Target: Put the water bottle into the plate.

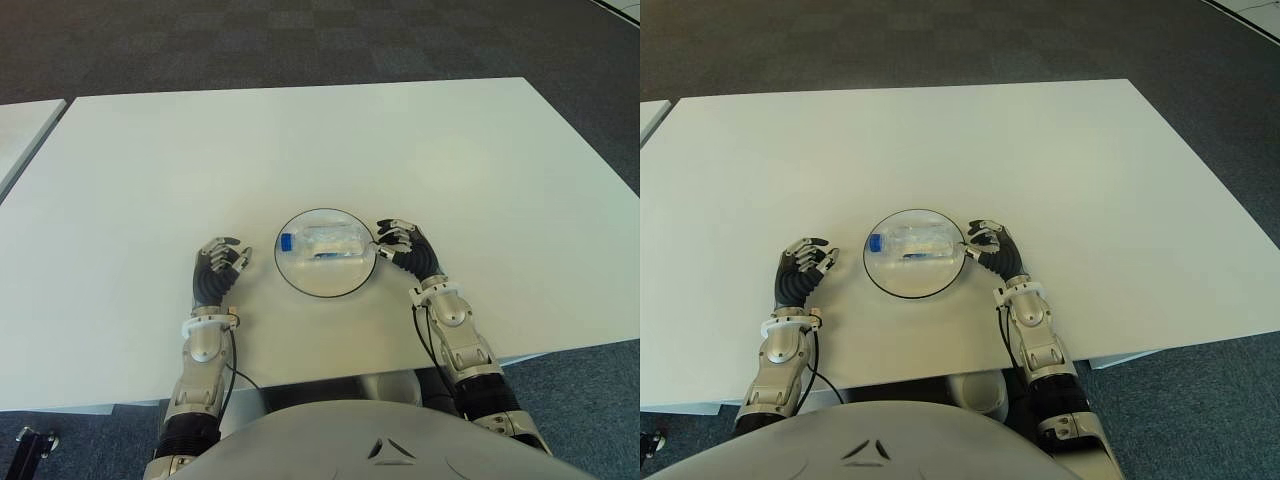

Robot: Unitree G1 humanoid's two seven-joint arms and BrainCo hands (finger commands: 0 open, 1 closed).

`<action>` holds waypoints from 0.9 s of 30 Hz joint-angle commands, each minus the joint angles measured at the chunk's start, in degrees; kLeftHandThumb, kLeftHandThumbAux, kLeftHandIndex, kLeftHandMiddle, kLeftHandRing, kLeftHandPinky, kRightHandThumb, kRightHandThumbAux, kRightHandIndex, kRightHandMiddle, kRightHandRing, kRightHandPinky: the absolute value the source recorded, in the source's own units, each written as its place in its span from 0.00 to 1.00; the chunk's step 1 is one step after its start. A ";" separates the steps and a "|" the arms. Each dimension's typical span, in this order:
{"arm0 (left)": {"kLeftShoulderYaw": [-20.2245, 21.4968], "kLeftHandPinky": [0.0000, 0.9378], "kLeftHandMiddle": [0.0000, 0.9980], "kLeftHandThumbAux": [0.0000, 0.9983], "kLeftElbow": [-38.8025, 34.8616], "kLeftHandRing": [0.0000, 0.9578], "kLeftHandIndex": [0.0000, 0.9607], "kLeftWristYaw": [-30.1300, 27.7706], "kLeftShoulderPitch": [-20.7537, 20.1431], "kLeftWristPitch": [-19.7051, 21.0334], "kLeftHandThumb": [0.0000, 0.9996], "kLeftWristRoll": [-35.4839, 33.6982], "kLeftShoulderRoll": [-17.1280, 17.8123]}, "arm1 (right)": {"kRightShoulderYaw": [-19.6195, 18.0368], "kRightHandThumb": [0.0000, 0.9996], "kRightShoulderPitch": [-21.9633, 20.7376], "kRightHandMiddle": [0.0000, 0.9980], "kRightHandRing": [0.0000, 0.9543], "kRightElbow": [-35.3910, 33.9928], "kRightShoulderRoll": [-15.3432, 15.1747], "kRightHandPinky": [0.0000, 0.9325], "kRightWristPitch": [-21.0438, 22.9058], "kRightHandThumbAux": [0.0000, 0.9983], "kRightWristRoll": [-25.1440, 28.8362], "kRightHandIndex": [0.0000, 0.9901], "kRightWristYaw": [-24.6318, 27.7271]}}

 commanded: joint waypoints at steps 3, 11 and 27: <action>0.01 0.68 0.66 0.72 0.62 0.68 0.45 -0.36 1.00 1.37 0.70 -0.15 0.05 | 0.08 0.70 0.96 0.42 0.43 1.31 -0.04 0.45 1.55 0.74 0.43 0.42 0.81; 0.30 0.67 0.65 0.72 0.59 0.67 0.45 -0.32 0.87 2.03 0.70 -0.64 -0.07 | -0.62 0.70 0.97 0.43 0.46 2.43 0.56 0.50 -1.74 0.74 0.27 0.42 -1.87; 0.33 0.66 0.64 0.72 0.57 0.66 0.45 0.30 0.80 2.27 0.70 -0.18 0.09 | -1.79 0.70 0.62 0.60 0.65 6.41 2.47 0.71 -9.14 0.73 -2.94 0.44 -12.37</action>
